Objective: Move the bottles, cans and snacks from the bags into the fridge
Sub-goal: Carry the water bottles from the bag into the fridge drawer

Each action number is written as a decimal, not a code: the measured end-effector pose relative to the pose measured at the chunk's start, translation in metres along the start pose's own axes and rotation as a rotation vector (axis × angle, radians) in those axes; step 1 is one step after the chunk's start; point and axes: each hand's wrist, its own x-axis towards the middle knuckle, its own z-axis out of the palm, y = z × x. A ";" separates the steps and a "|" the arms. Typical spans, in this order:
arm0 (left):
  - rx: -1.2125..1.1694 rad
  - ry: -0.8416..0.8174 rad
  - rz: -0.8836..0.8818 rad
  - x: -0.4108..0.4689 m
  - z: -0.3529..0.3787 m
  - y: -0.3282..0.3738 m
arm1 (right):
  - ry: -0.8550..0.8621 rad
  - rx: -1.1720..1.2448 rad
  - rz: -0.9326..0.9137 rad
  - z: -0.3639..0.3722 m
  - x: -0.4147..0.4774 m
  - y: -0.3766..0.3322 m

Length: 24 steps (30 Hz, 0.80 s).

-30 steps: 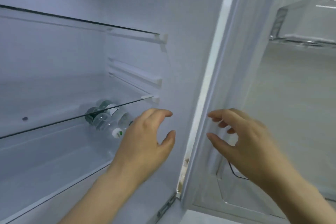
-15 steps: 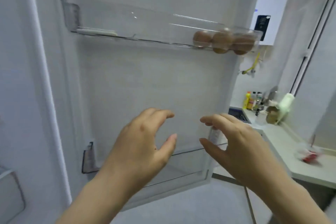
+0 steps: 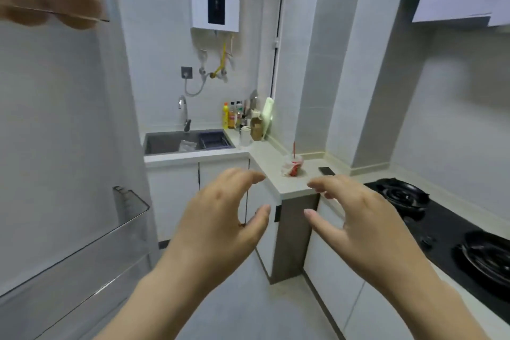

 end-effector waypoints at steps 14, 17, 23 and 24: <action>-0.403 -0.356 0.363 0.105 0.156 0.032 | 0.103 -0.226 0.614 -0.014 -0.033 0.098; -0.472 -0.449 0.428 0.110 0.189 0.055 | 0.121 -0.259 0.743 -0.023 -0.055 0.113; -0.594 -0.580 0.509 0.109 0.250 0.113 | 0.207 -0.267 0.952 -0.045 -0.102 0.155; -0.606 -0.597 0.518 0.109 0.261 0.124 | 0.234 -0.259 0.977 -0.049 -0.110 0.164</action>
